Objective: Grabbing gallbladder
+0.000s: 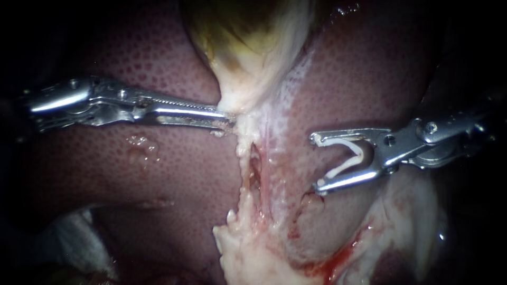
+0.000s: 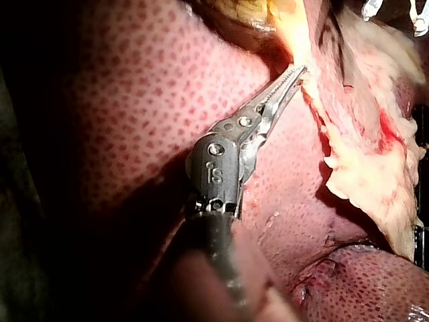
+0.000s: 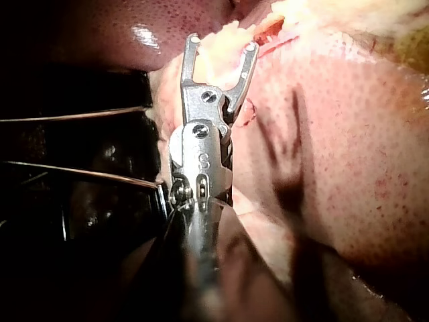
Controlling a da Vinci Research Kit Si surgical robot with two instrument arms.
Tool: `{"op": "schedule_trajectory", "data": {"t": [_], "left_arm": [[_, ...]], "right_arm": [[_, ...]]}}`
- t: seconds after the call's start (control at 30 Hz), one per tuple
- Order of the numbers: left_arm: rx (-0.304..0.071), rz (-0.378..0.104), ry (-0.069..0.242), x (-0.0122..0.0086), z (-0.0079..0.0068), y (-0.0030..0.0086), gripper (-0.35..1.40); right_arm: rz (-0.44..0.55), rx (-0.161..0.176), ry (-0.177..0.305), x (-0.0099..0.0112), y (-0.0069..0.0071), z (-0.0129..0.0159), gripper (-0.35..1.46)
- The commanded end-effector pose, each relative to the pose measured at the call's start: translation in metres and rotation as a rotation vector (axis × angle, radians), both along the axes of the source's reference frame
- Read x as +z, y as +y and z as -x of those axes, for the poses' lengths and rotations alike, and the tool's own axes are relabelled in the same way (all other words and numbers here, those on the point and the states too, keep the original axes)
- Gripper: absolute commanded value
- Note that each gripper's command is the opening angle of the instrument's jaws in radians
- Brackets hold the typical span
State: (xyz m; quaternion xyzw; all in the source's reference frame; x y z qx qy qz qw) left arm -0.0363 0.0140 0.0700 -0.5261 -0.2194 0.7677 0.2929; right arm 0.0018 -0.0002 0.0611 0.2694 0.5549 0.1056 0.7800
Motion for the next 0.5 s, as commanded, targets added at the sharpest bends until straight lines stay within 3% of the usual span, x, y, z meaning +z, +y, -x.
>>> {"op": "schedule_trajectory", "data": {"t": [0.03, 0.27, 0.5], "left_arm": [[0.005, -0.003, -0.004, -0.0001, -0.0001, 0.0000, -0.35], [0.009, -0.015, -0.015, -0.0017, -0.0012, 0.0003, -0.35], [0.016, -0.031, -0.036, -0.0044, -0.0043, 0.0023, -0.35]], "right_arm": [[0.000, 0.000, 0.000, 0.0000, 0.0000, 0.0000, 0.60], [0.000, 0.000, 0.000, 0.0000, 0.0000, 0.0000, 0.60], [0.000, 0.000, 0.000, 0.0000, 0.0000, 0.0000, 0.60]]}}
